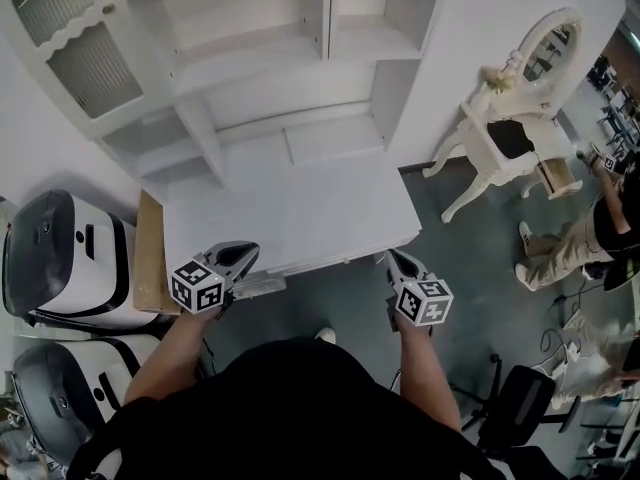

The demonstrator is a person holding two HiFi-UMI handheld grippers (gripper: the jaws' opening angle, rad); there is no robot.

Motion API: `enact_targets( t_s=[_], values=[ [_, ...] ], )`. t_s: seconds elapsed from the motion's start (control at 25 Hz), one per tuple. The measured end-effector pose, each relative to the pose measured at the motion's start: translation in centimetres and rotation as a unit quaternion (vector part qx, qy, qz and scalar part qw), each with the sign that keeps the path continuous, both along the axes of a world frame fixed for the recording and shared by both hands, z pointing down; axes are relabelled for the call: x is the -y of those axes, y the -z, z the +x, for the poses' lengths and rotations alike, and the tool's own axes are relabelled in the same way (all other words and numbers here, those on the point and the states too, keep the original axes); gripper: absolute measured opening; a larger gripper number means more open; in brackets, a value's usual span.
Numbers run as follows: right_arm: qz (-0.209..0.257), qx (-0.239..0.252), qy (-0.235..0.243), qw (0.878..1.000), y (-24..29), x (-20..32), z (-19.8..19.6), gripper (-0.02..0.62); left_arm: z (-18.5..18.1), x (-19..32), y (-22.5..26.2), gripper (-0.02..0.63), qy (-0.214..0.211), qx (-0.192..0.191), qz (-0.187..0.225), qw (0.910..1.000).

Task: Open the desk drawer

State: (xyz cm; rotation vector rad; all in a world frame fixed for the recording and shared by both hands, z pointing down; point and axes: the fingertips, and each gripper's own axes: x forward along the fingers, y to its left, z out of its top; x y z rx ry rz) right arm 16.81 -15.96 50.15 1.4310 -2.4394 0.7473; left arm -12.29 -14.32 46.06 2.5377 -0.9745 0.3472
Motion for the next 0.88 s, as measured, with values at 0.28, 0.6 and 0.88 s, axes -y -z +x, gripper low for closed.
enact_targets(
  t_s=[0.28,0.6,0.88],
  values=[
    [-0.019,0.004,0.032,0.999,-2.5,2.1,0.6,0.002,1.4,0.7,-0.2,0.018,0.026,0.007,-0.002,0.9996],
    [-0.053,0.005,0.042,0.998,-5.9,1.6,0.2,0.002,1.3,0.3,-0.7,0.018,0.037,0.012,-0.008,0.9992],
    [-0.084,-0.007,0.041,0.996,-9.4,1.6,-0.8,0.002,0.2,0.6,-2.0,0.018,0.03,0.004,-0.022,0.9993]
  ],
)
